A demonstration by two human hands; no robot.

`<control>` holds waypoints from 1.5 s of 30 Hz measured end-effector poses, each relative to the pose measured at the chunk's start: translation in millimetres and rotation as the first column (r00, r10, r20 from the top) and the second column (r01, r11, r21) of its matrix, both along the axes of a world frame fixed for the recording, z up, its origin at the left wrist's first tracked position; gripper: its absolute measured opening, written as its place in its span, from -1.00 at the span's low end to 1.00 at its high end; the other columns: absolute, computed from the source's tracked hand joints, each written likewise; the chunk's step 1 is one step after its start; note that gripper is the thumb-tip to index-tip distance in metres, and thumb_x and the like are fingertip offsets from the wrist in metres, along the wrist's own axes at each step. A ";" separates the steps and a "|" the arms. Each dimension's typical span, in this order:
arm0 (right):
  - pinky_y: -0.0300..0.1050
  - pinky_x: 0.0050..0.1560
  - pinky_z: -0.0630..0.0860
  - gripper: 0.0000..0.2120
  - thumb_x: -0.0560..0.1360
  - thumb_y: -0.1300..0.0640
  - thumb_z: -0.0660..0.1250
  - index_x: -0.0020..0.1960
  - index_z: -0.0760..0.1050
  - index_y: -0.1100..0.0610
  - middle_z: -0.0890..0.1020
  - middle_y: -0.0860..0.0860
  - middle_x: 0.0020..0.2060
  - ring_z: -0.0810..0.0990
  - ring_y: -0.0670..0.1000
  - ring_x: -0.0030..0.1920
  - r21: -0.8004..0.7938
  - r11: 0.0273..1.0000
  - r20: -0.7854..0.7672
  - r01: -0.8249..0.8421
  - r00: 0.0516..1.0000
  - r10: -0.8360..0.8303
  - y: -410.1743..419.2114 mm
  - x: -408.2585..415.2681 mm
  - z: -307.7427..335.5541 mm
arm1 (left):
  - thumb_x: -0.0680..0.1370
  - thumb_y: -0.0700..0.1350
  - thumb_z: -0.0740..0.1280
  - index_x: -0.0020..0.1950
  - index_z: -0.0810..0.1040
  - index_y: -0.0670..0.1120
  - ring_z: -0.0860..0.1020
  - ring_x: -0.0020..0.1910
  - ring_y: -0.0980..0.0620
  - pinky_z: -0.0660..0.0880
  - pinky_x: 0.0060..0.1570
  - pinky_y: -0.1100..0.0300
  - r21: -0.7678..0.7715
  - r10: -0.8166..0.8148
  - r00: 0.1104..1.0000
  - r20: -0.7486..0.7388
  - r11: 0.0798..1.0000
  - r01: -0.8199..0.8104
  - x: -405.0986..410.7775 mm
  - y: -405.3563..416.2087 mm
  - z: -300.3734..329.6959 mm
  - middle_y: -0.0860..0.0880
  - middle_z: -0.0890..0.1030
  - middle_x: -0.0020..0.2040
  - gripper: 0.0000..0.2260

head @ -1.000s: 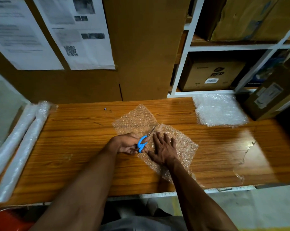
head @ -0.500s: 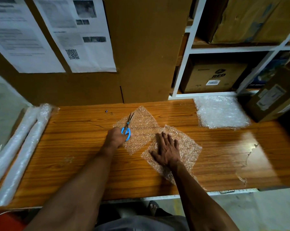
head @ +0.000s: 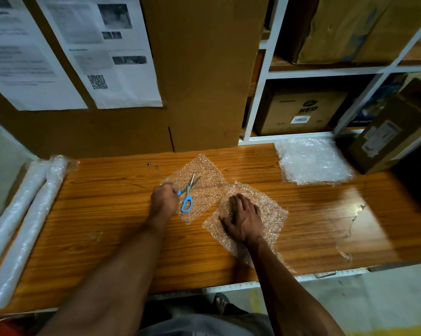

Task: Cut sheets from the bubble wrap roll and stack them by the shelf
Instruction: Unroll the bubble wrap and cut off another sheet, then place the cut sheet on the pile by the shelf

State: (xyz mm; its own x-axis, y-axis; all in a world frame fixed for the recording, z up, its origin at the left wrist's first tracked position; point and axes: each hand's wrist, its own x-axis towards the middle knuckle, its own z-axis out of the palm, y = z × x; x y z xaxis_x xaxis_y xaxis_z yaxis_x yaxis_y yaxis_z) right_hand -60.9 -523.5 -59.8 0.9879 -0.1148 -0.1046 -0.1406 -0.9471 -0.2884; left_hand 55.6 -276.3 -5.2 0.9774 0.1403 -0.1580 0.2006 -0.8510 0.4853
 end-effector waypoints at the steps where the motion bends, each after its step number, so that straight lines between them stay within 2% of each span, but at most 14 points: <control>1: 0.21 0.63 0.04 -0.12 0.59 -0.50 -0.04 0.68 0.06 0.07 0.14 0.05 0.67 0.12 0.10 0.64 0.003 1.000 0.003 0.028 1.000 -0.028 -1.8 -3.8 -1.6 | 0.56 -0.22 0.39 0.01 0.73 0.00 0.67 0.00 -0.11 0.65 -0.01 0.07 -0.039 -0.042 0.999 0.016 0.998 0.042 -1.8 -1.9 -1.5 -0.05 0.73 0.02 -0.84; 7: 0.16 0.65 0.02 -0.41 0.73 -0.21 -0.06 0.64 0.12 0.10 0.18 0.12 0.65 0.14 0.12 0.64 0.004 0.984 0.021 0.179 0.984 -0.180 -11.8 -27.8 0.2 | 0.52 -0.28 0.41 0.05 0.74 -0.01 0.66 -0.07 0.09 0.56 -0.07 0.31 -0.167 -0.464 0.881 0.095 0.865 0.474 -32.1 -41.6 -3.5 0.04 0.72 -0.01 -0.78; 12: 0.20 0.65 0.03 -0.43 0.72 -0.17 -0.07 0.62 0.19 0.09 0.18 0.10 0.65 0.14 0.09 0.65 0.036 0.990 0.015 0.137 0.990 -0.138 -36.1 -51.2 -3.8 | 0.59 -0.07 0.42 0.40 0.58 0.14 0.50 0.30 0.04 0.46 0.32 0.16 -0.067 -0.670 0.743 -0.005 0.741 0.668 -50.3 -86.1 -16.7 0.08 0.44 0.43 -0.63; 15: 0.19 0.63 0.10 -0.45 0.71 -0.21 -0.12 0.56 0.26 0.05 0.28 0.09 0.61 0.24 0.07 0.60 0.075 0.990 0.076 0.117 0.990 -0.122 -53.8 -59.5 -6.0 | 0.60 0.03 0.39 0.39 0.53 0.18 0.46 0.37 -0.05 0.51 0.29 -0.01 0.024 -0.720 0.690 -0.067 0.691 0.723 -56.7 -99.6 -28.8 0.08 0.33 0.50 -0.65; 19: 0.14 0.53 0.29 -0.59 0.73 -0.13 0.01 0.46 0.34 0.05 0.39 0.09 0.49 0.38 0.10 0.48 0.051 0.971 0.153 0.235 0.959 -0.240 -71.6 -74.6 -8.3 | 0.56 0.02 0.43 0.12 0.58 0.17 0.53 0.20 -0.01 0.59 0.04 0.03 0.089 -0.684 0.729 -0.004 0.726 0.682 -60.0 -109.0 -26.7 0.10 0.41 0.28 -0.85; 21: 0.08 0.40 0.35 -0.69 0.72 -0.12 0.06 0.30 0.38 0.05 0.46 0.07 0.31 0.45 0.09 0.31 0.084 0.954 0.198 0.288 0.933 -0.299 -73.0 -86.0 -5.0 | 0.56 -0.03 0.44 0.18 0.57 0.17 0.53 0.19 0.02 0.60 0.02 0.05 0.094 -0.692 0.721 0.022 0.720 0.688 -61.2 -113.7 -25.7 0.10 0.39 0.33 -0.77; 24: 0.04 0.30 0.36 -0.62 0.67 -0.28 0.03 0.17 0.34 0.02 0.43 0.03 0.15 0.40 0.02 0.16 0.054 0.957 0.163 0.285 0.943 -0.290 -74.4 -98.8 -4.2 | 0.56 -0.08 0.45 0.29 0.55 0.22 0.47 0.28 0.04 0.59 0.09 0.07 0.077 -0.740 0.672 -0.005 0.670 0.738 -63.9 -119.4 -24.3 0.09 0.32 0.47 -0.66; 26: 0.04 0.35 0.35 -0.58 0.65 -0.32 0.02 0.18 0.34 0.01 0.41 0.04 0.19 0.38 0.03 0.20 0.023 0.966 0.138 0.256 0.957 -0.257 -77.1 -103.7 -7.1 | 0.55 -0.08 0.45 0.23 0.56 0.23 0.45 0.29 0.03 0.58 0.07 0.08 0.094 -0.731 0.682 -0.021 0.678 0.729 -65.9 -123.5 -23.5 0.09 0.33 0.47 -0.69; 31: 0.07 0.44 0.35 -0.78 0.70 -0.06 0.09 0.27 0.35 0.00 0.42 0.05 0.33 0.42 0.05 0.32 0.009 0.966 0.195 0.258 0.947 -0.254 -83.3 -99.3 -5.3 | 0.55 -0.09 0.47 0.06 0.60 0.18 0.47 0.17 0.08 0.54 -0.03 0.14 0.094 -0.702 0.713 0.006 0.710 0.698 -67.1 -129.5 -21.8 0.09 0.42 0.31 -0.81; 35: 0.11 0.40 0.41 -0.59 0.71 -0.13 0.06 0.46 0.29 0.06 0.42 0.10 0.38 0.43 0.08 0.32 0.024 0.913 0.176 0.406 0.898 -0.404 -84.0 -94.1 -2.8 | 0.55 0.03 0.46 0.22 0.53 0.22 0.46 0.24 0.02 0.58 0.06 0.07 0.106 -0.636 0.772 0.019 0.769 0.631 -66.2 -130.9 -21.1 0.08 0.40 0.38 -0.73; 39: 0.03 0.29 0.43 -0.51 0.68 -0.21 0.12 0.49 0.25 0.06 0.44 0.11 0.29 0.41 0.06 0.20 -0.029 0.917 0.117 0.398 0.912 -0.392 -88.7 -90.8 -2.3 | 0.54 -0.03 0.48 0.07 0.60 0.20 0.42 0.27 0.01 0.55 0.12 0.04 0.135 -0.616 0.788 -0.028 0.778 0.613 -69.1 -133.5 -22.8 0.07 0.42 0.38 -0.83; 42: 0.04 0.28 0.47 -0.41 0.61 -0.05 0.38 0.53 0.21 0.05 0.51 0.12 0.26 0.46 0.08 0.20 0.032 0.923 0.039 0.383 0.922 -0.384 -100.2 -81.8 -11.1 | 0.53 -0.10 0.49 -0.03 0.65 0.13 0.44 0.31 -0.02 0.51 0.20 0.04 0.098 -0.576 0.818 -0.011 0.813 0.574 -70.7 -138.0 -24.5 0.04 0.44 0.38 -0.88; 44: 0.13 0.15 0.61 -0.54 0.64 -0.17 0.32 0.47 0.31 -0.08 0.58 0.13 0.19 0.58 0.17 0.16 0.280 0.865 0.048 0.416 0.894 -0.445 -103.0 -78.8 -5.7 | 0.52 -0.12 0.50 -0.05 0.64 0.13 0.46 0.28 -0.02 0.54 0.19 0.01 0.045 -0.557 0.831 0.003 0.830 0.556 -71.4 -139.2 -25.6 0.03 0.45 0.35 -0.87; 45: 0.10 0.00 0.68 -0.62 0.67 -0.28 0.20 0.42 0.36 -0.15 0.61 0.12 0.12 0.63 0.18 0.09 0.471 0.779 0.061 0.414 0.866 -0.496 -100.0 -79.2 2.5 | 0.52 -0.12 0.50 -0.05 0.63 0.13 0.48 0.24 -0.01 0.56 0.16 0.01 0.011 -0.547 0.837 0.015 0.837 0.547 -71.4 -138.9 -26.1 0.04 0.45 0.32 -0.86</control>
